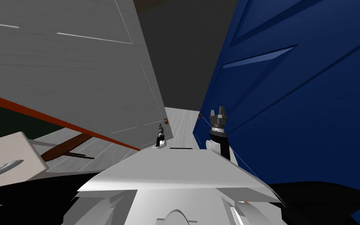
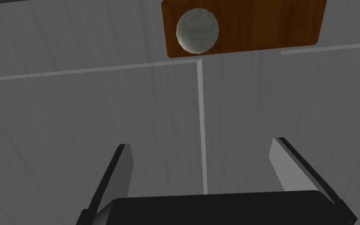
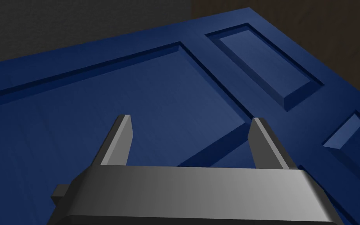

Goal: Push the door open

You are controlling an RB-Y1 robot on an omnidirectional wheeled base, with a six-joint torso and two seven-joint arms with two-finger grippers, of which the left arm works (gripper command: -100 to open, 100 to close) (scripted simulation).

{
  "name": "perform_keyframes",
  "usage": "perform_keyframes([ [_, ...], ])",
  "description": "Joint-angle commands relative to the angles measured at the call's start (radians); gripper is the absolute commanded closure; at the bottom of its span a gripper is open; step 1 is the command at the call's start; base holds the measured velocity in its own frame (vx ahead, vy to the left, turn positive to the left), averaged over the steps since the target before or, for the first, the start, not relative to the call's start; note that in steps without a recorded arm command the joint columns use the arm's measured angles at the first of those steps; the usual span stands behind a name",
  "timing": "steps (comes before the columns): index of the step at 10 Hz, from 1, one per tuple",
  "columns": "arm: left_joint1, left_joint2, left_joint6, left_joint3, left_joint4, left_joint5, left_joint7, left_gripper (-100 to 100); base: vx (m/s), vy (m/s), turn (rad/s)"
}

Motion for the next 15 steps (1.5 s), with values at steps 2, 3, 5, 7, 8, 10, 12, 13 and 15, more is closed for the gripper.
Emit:
perform_keyframes([
  [2,-0.005,-0.061,0.017,0.005,-0.016,0.006,-0.026,-100,-0.172,-0.129,0.069],
  [3,-0.007,-0.077,0.018,0.006,-0.017,0.007,-0.030,-100,-0.113,-0.148,0.014],
  [5,-0.013,-0.035,0.005,0.007,0.000,0.008,-0.027,-100,0.036,-0.012,0.009],
  [7,-0.011,-0.016,-0.004,0.007,0.003,0.008,-0.029,-100,0.211,0.119,-0.011],
  [8,-0.010,-0.014,-0.008,0.007,0.005,0.008,-0.030,-100,0.248,0.106,-0.017],
  [10,-0.009,-0.026,-0.018,0.007,0.008,0.009,-0.032,-100,0.234,0.086,-0.025],
  [12,-0.007,-0.055,-0.026,0.008,0.011,0.009,-0.034,-100,0.188,0.028,-0.020],
  [13,-0.007,-0.072,-0.029,0.008,0.012,0.009,-0.034,-100,0.165,0.031,0.015],
  [15,-0.001,-0.062,-0.023,0.010,0.004,0.010,-0.039,100,0.023,0.004,0.001],
])
